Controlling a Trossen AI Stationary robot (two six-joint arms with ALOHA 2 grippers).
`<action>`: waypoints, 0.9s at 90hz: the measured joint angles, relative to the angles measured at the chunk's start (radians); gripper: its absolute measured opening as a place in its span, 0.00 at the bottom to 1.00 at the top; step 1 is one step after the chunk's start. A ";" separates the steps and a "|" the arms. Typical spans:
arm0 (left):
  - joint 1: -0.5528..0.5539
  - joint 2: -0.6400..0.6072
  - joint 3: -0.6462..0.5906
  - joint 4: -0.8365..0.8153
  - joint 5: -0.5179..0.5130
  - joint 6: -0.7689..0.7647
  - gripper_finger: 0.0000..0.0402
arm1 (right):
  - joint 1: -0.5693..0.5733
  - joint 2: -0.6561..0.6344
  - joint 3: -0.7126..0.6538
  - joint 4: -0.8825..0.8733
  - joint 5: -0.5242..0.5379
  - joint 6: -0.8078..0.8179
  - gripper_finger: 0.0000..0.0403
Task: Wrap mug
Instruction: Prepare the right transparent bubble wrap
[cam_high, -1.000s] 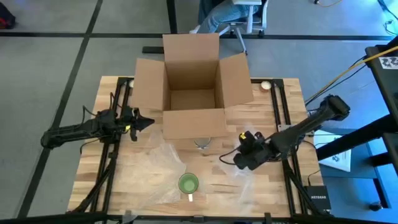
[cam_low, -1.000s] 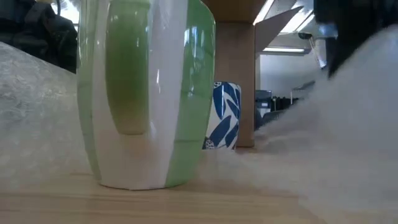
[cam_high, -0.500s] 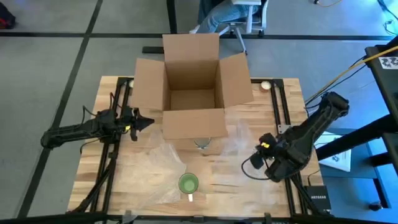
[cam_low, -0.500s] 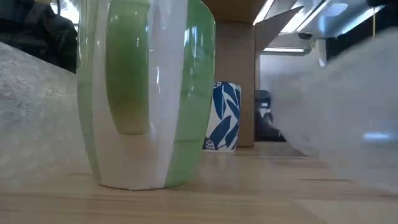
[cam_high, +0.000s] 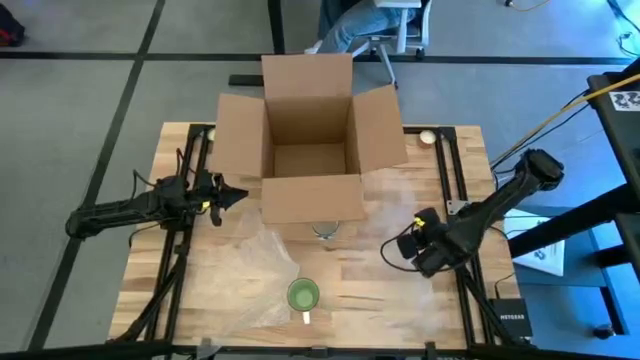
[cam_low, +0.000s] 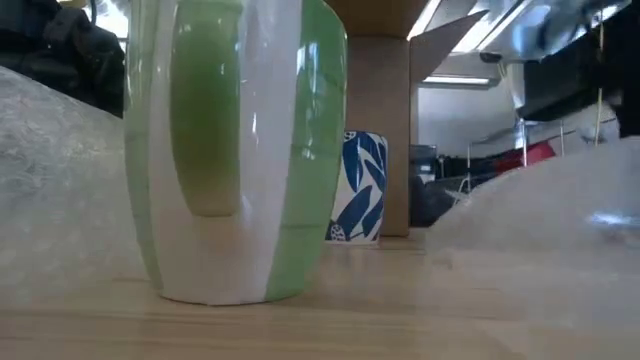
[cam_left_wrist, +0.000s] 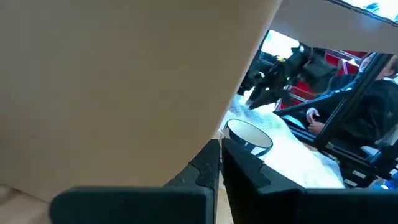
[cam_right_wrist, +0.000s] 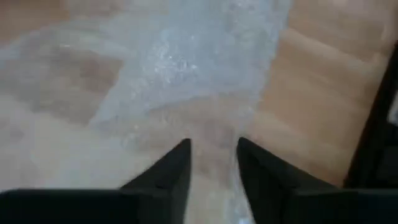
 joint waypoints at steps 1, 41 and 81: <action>0.000 0.000 0.000 0.000 0.000 0.000 0.00 | 0.000 -0.001 0.012 -0.010 -0.002 -0.008 0.37; 0.000 0.000 0.000 0.000 0.003 0.005 0.00 | -0.055 0.075 0.193 0.215 0.279 -0.684 0.64; 0.000 0.000 0.000 -0.002 0.007 0.012 0.00 | -0.306 0.370 0.080 0.305 0.158 -0.931 0.50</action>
